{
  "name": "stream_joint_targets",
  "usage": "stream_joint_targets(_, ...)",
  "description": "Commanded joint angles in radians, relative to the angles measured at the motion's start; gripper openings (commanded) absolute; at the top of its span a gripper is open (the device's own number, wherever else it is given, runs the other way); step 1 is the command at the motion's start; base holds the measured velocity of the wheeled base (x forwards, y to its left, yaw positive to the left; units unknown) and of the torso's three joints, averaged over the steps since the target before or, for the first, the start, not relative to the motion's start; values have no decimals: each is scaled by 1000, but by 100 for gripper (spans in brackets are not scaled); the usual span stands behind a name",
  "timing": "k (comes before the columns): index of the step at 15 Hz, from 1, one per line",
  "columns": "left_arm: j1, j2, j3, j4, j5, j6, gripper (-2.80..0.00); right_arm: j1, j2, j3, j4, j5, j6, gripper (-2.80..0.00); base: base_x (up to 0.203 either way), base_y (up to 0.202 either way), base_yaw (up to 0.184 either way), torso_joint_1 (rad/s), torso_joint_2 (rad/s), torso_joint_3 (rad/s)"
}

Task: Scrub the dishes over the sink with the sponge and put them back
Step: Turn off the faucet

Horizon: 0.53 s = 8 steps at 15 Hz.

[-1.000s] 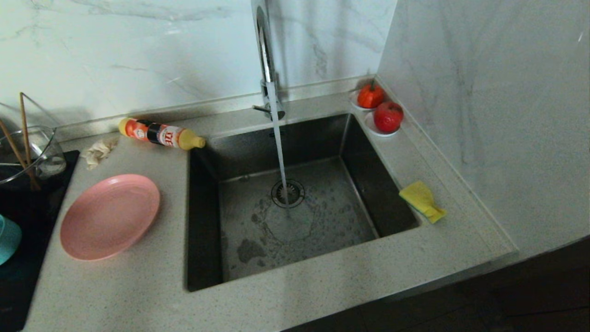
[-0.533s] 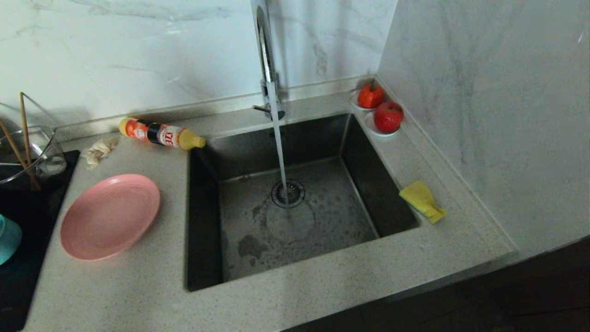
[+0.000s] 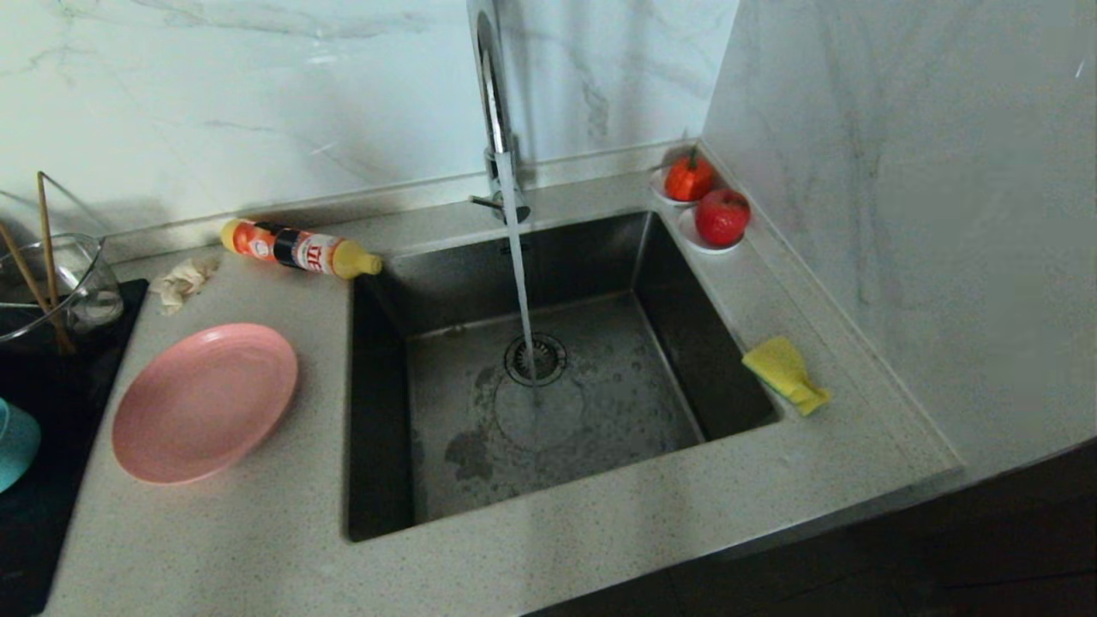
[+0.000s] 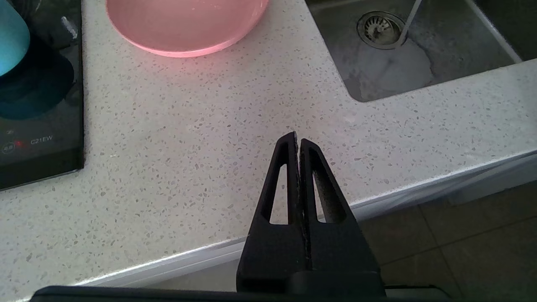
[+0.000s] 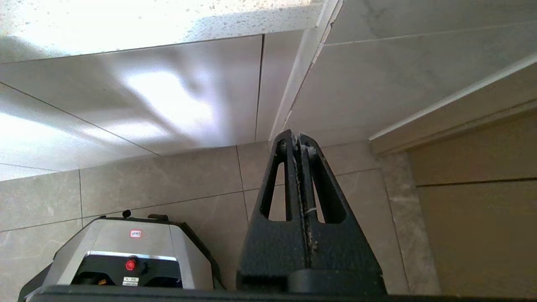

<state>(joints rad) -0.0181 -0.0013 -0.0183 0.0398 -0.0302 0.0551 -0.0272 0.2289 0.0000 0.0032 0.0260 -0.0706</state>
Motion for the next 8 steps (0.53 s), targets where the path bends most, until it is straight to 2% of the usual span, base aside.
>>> stream_joint_targets(1,0,-2,0,0,0,0,-280,-2,9,0,0,2,-1,-280,0,0,0,0,0,0)
stream_joint_targets(8,0,-2,0,0,0,0,-280,-2,-2,0,-1,1,-3,-280,0,0,0,0,0,0)
